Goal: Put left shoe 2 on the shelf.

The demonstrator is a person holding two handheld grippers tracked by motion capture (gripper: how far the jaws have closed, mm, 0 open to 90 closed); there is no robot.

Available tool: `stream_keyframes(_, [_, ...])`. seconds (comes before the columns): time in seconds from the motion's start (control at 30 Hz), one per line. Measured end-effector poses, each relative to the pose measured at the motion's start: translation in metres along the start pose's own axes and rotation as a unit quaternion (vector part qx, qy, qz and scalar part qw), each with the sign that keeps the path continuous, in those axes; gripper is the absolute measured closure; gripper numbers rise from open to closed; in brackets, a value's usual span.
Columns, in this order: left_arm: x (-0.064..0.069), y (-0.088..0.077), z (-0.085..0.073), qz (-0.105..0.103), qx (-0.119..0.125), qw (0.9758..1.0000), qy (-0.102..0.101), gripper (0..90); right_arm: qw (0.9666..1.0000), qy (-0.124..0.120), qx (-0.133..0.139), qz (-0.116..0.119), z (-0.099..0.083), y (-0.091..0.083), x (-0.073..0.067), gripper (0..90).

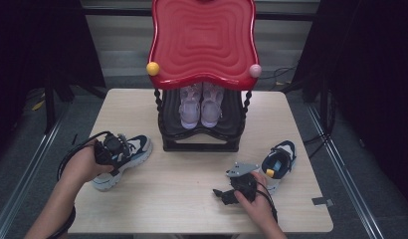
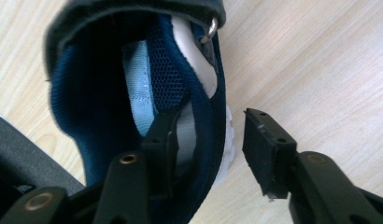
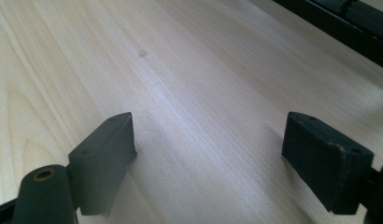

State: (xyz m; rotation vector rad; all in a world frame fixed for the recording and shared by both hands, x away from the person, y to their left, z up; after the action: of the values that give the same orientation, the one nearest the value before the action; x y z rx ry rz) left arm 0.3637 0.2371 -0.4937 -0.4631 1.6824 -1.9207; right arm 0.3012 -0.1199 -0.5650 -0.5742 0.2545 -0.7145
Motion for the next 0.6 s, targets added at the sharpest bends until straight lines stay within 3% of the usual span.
stream_keyframes(0.1, [0.0006,0.0044,-0.0006,-0.017,-0.002,0.9999,0.0,65.2,1.0,0.0,0.0,0.0,0.0,0.0,0.0,16.5])
stream_keyframes(0.3, [-0.0011,0.0083,-0.0003,-0.012,-0.002,0.9999,0.009,73.0,1.0,0.0,0.0,-0.001,0.0,-0.0001,0.0001,16.5])
stream_keyframes(0.43, [-0.0014,0.0086,-0.0013,-0.026,-0.001,0.9997,-0.004,76.9,1.0,0.0,0.0,-0.001,0.0,-0.0001,0.0001,16.5])
stream_keyframes(0.53, [0.0009,0.0081,0.0004,-0.023,0.0,0.9997,-0.01,77.6,1.0,0.0,0.0,0.0,0.0,0.0,0.0,16.5])
stream_keyframes(0.6, [0.0058,0.0061,0.0036,-0.027,0.013,0.9994,-0.02,78.0,1.0,0.0,0.0,0.0,0.0,0.0,0.0,16.5])
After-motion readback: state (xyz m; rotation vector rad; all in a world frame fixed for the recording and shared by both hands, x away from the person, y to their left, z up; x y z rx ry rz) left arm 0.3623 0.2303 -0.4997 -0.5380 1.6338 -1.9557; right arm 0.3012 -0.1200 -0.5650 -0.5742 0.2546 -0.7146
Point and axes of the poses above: each handheld gripper's, and its own axes: y roughly forward along the jaws, z roughly out of its top, x roughly to its right, the point moved 8 cm from there along y, roughly forward along the jaws, and after that the axes turned 8 degrees about x, right-handed, at the moved point
